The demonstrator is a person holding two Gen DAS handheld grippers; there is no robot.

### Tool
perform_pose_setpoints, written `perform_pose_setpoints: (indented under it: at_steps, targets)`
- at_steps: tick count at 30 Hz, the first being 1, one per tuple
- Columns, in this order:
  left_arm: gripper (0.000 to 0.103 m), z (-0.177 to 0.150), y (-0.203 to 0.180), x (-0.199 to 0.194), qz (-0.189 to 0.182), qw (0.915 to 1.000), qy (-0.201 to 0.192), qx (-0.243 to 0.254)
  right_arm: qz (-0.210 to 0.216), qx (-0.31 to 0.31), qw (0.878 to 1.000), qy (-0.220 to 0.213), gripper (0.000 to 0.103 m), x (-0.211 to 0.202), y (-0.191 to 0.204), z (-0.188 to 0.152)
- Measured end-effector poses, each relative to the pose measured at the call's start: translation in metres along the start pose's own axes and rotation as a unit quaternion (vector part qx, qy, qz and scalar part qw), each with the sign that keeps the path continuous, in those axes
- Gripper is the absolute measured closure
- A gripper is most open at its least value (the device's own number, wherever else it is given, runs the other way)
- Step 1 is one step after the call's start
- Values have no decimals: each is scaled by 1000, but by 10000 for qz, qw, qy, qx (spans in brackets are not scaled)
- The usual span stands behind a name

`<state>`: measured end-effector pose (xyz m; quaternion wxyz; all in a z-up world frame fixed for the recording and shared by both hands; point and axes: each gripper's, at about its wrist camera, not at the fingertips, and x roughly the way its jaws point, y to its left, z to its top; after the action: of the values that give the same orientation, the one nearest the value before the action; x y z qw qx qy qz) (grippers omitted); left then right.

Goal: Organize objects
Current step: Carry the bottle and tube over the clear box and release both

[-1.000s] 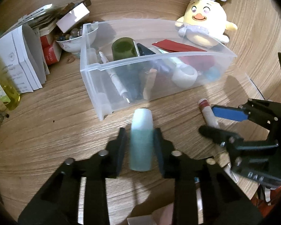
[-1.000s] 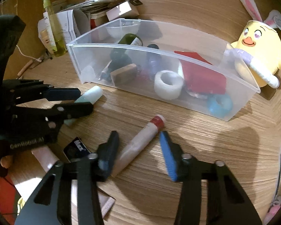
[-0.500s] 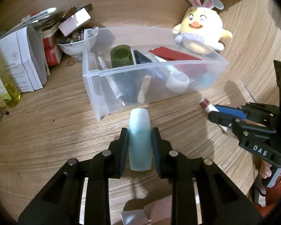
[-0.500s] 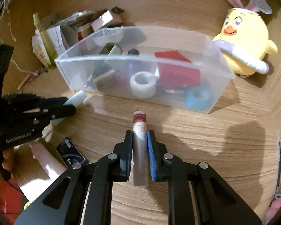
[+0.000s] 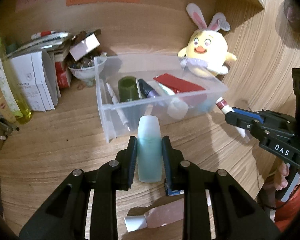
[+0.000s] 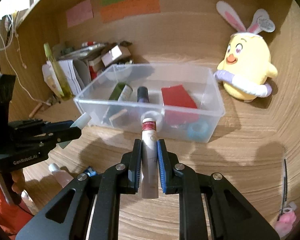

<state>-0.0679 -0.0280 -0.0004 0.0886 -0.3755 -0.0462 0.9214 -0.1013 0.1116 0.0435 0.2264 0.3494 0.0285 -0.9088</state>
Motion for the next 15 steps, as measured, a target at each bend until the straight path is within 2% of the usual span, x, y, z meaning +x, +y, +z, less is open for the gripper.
perform_pose_setpoints:
  at_steps: [15]
  targets:
    - [79, 35, 2, -26, -66, 9982, -582, -152, -170, 73, 9984, -542, 89, -17, -18, 33]
